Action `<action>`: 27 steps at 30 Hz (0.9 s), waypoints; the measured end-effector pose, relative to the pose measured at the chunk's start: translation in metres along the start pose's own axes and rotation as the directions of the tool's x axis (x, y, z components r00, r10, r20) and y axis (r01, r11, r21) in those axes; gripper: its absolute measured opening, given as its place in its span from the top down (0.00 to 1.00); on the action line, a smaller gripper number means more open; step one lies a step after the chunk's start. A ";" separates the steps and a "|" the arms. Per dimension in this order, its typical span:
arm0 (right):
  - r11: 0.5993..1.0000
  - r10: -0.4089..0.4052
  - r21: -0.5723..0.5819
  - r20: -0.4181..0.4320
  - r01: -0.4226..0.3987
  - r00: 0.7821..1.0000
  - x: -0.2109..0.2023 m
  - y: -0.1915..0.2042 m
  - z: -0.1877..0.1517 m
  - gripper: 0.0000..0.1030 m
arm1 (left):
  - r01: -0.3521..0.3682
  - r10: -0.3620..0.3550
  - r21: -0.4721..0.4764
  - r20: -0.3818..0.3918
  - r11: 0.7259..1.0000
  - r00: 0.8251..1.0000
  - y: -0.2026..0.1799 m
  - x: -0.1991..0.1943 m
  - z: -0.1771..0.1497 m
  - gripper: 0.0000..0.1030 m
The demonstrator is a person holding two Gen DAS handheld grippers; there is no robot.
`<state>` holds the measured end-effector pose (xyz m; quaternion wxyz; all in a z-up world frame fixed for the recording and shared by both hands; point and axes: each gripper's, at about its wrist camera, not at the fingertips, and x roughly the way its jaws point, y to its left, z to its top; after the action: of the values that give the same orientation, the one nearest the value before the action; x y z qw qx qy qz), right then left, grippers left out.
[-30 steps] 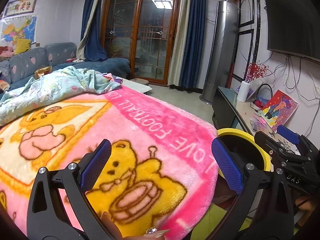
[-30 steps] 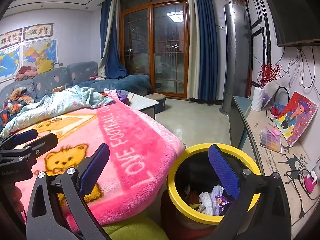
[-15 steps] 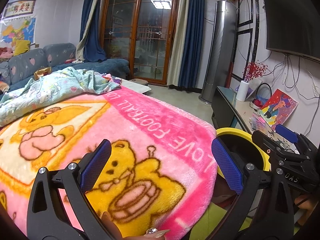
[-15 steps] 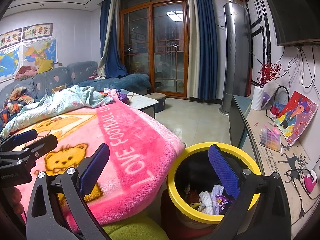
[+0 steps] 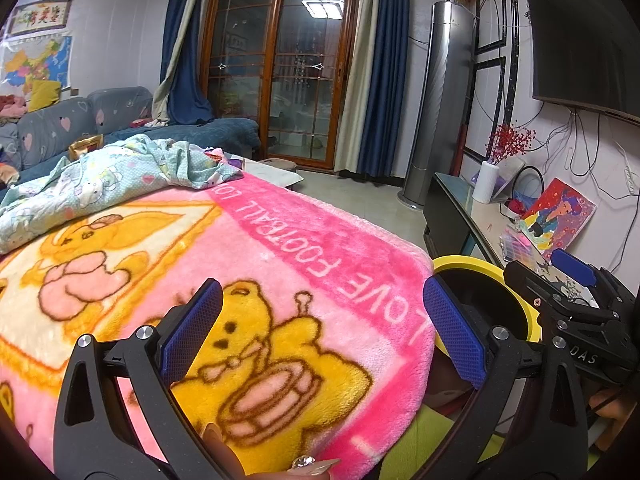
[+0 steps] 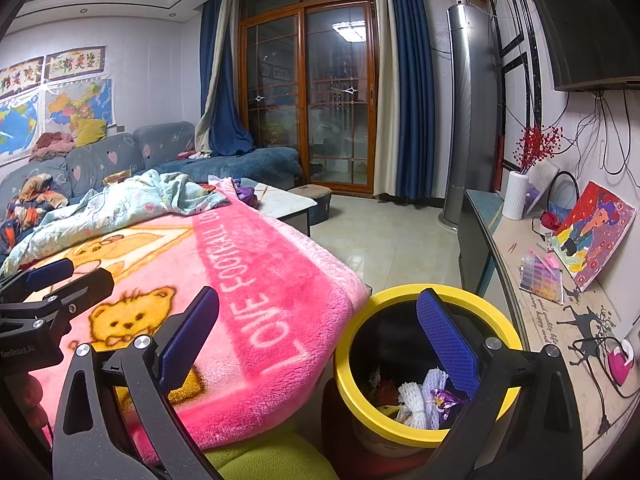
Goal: Collect trash
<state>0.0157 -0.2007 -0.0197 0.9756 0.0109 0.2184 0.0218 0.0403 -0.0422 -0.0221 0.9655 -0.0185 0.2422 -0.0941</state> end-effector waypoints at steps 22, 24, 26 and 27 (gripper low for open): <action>0.997 -0.049 0.051 -0.036 0.051 0.998 0.006 -0.015 -0.004 0.06 | -0.002 0.002 0.010 -0.014 1.000 1.000 -0.003 0.002 -0.005 0.11; 0.996 -0.059 0.061 -0.047 0.062 0.997 0.009 -0.018 -0.003 0.06 | -0.008 0.009 0.007 -0.015 1.000 1.000 -0.003 0.002 -0.005 0.11; 0.996 -0.071 0.056 -0.038 0.073 0.997 0.008 -0.018 0.000 0.06 | -0.033 0.033 -0.001 -0.021 0.999 0.999 -0.002 0.003 -0.006 0.11; 0.997 -0.068 0.047 -0.026 0.069 0.997 0.008 -0.018 0.003 0.06 | -0.038 0.038 -0.007 -0.022 0.999 0.999 0.000 0.003 -0.006 0.11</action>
<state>0.0245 -0.2180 -0.0211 0.9724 0.0267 0.2311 -0.0166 0.0404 -0.0424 -0.0289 0.9643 -0.0165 0.2534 -0.0751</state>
